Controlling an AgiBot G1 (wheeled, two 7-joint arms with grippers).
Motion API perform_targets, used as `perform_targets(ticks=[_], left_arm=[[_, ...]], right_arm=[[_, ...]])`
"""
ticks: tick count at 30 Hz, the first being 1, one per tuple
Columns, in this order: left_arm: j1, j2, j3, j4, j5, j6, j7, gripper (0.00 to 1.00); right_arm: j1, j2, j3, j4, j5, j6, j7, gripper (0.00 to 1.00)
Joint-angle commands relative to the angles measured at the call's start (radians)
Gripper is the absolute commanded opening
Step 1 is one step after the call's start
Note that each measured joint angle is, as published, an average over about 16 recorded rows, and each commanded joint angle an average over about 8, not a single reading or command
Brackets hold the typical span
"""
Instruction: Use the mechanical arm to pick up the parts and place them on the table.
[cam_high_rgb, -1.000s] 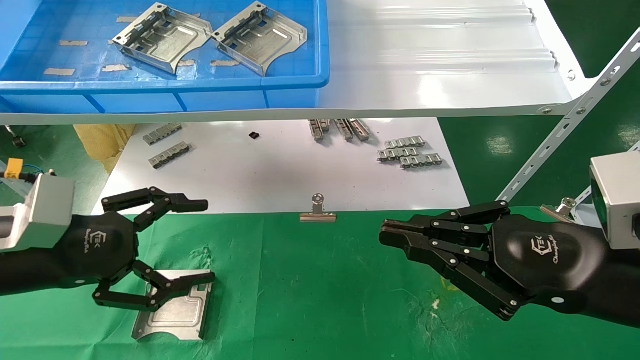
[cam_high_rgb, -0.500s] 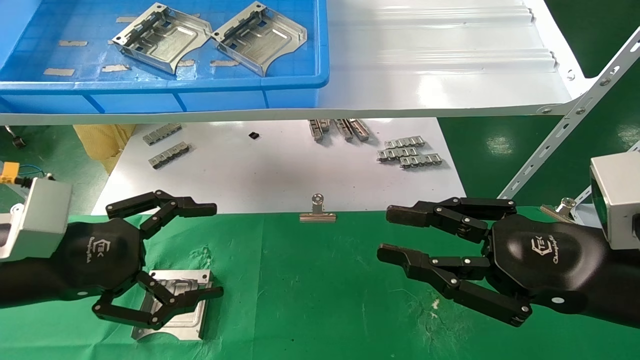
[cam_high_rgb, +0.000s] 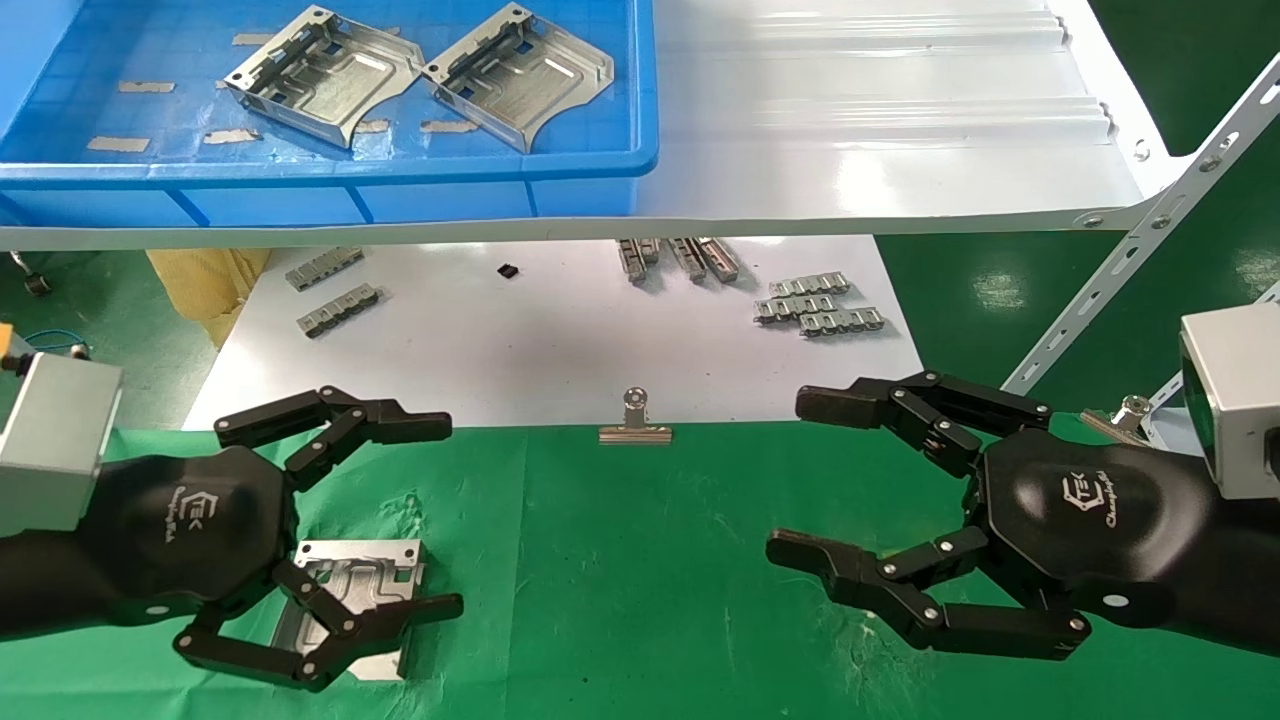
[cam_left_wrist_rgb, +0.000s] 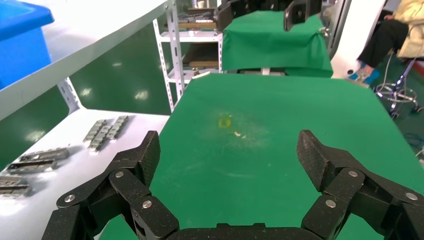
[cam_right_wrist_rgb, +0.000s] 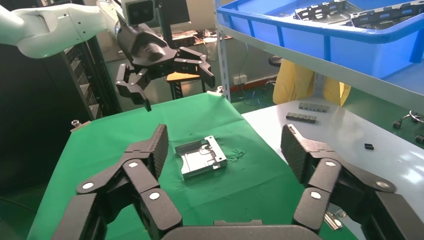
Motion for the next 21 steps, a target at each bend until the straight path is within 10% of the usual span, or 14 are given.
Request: perform_targets(ticks=[1,21], left_arm=[[0.009,0.0,-0.009,-0.012,-0.006,-0.001,-0.012,1.0],[0.099,0.0,-0.101,-0.13,-0.068,-0.007,-0.129,1.0]], right_arm=[[0.0,0.0,0.0,0.0,0.0,0.0,0.0,1.0],[0.0,0.0,0.0,0.0,0.0,0.0,0.0,1.0]])
